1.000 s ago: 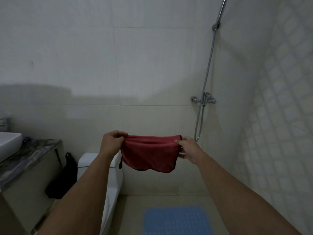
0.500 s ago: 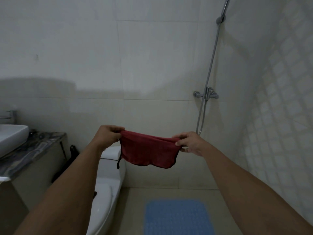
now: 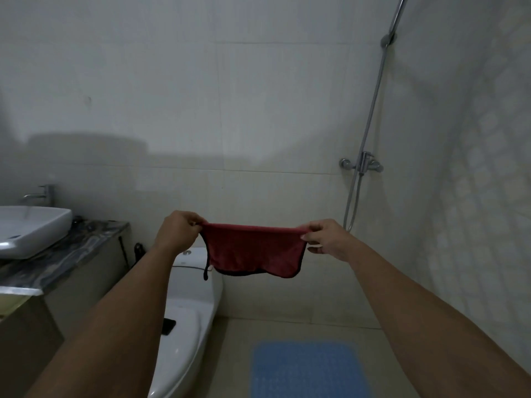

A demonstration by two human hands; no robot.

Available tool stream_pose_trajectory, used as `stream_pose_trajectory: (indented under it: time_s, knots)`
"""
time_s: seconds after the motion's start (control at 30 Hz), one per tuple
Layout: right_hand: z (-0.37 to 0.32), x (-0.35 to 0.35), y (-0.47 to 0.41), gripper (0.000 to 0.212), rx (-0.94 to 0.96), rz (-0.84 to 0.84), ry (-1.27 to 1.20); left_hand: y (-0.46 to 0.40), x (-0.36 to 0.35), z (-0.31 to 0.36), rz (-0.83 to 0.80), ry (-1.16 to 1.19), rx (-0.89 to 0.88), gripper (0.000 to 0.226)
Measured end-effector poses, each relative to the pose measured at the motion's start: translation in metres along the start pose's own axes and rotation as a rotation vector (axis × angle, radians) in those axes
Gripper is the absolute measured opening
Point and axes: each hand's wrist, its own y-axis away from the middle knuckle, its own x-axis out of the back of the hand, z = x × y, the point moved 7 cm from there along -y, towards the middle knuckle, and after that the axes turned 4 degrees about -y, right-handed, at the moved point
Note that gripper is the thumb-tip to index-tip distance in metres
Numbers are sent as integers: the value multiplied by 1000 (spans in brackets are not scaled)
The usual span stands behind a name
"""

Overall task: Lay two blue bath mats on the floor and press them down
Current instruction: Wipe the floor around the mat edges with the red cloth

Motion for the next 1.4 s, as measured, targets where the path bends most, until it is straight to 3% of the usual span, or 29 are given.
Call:
stream_pose_trajectory:
  time_s: [0.17,0.27,0.4,0.47,0.53,0.6,0.73,0.87,1.0,1.17,1.23,1.3,1.4]
  knots:
    - [-16,-6,4,16,162,72,396,7,9,-4,71,-88,20,18]
    - [-26,-15,13,20,270,70,448,14,7,-7,80,-115,86,18]
    - [-37,-34,23,34,327,54,326,18,-2,-26,116,354,344,16]
    - [-41,-44,23,34,310,24,269,15,-2,-30,181,507,391,17]
    - [-47,-56,23,38,276,-32,190,5,-4,-28,240,542,359,27]
    - [-59,-66,24,38,285,-96,126,11,-3,7,196,552,289,27]
    - [-86,-76,26,47,409,-104,134,19,-30,72,-143,649,194,49]
    - [-92,-59,18,25,441,55,54,18,-42,105,-249,557,68,13]
    - [-76,-42,9,38,351,111,-60,20,-54,131,-309,553,26,10]
    - [-62,-25,-1,15,310,96,-188,13,-66,151,-275,590,24,17]
    - [-57,-12,-8,19,281,119,-231,15,-67,159,-212,621,-26,24]
    - [-52,-1,-17,25,247,124,-240,14,-71,165,-174,520,-140,31]
    - [-49,14,-29,21,220,112,-246,14,-92,167,-259,383,-198,31]
